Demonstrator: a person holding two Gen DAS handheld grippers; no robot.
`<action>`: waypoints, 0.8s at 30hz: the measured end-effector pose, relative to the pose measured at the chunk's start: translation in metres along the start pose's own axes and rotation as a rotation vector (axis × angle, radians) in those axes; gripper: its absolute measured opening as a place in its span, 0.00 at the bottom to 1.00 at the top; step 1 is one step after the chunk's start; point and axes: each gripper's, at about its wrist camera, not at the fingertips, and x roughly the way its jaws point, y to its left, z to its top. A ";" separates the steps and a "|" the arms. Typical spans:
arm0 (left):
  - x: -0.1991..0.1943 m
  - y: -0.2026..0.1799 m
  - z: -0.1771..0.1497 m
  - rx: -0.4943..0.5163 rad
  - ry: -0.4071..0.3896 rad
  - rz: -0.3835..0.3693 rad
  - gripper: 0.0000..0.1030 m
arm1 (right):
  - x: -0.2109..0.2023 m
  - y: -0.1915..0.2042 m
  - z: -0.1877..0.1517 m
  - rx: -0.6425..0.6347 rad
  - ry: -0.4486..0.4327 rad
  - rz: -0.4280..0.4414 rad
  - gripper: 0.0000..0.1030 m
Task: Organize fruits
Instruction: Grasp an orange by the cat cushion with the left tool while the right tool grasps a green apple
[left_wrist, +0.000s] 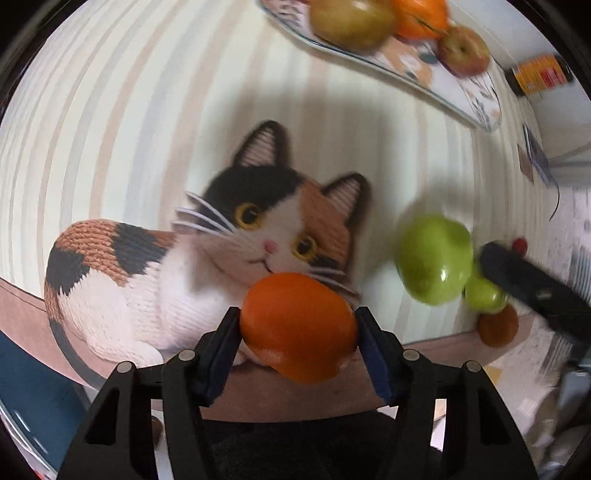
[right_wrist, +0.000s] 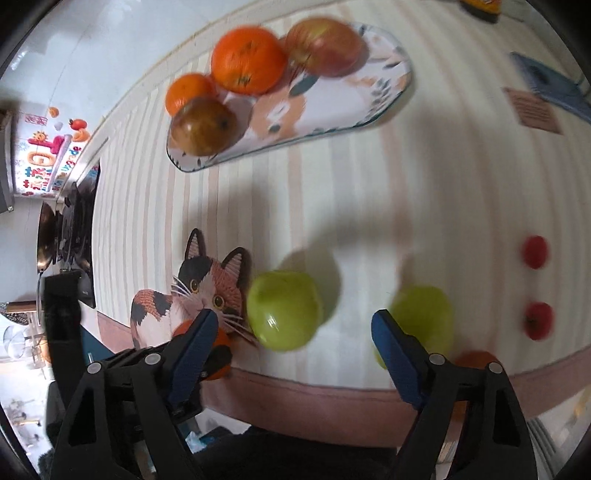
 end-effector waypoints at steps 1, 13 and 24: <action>0.000 0.004 0.002 -0.008 0.006 -0.017 0.59 | 0.007 0.002 0.002 -0.003 0.013 -0.003 0.83; -0.002 -0.002 0.016 0.015 -0.015 -0.016 0.58 | 0.038 0.020 0.001 -0.071 0.069 -0.045 0.58; -0.016 -0.019 0.030 0.040 -0.047 -0.011 0.57 | 0.015 0.003 0.014 -0.008 0.025 -0.005 0.57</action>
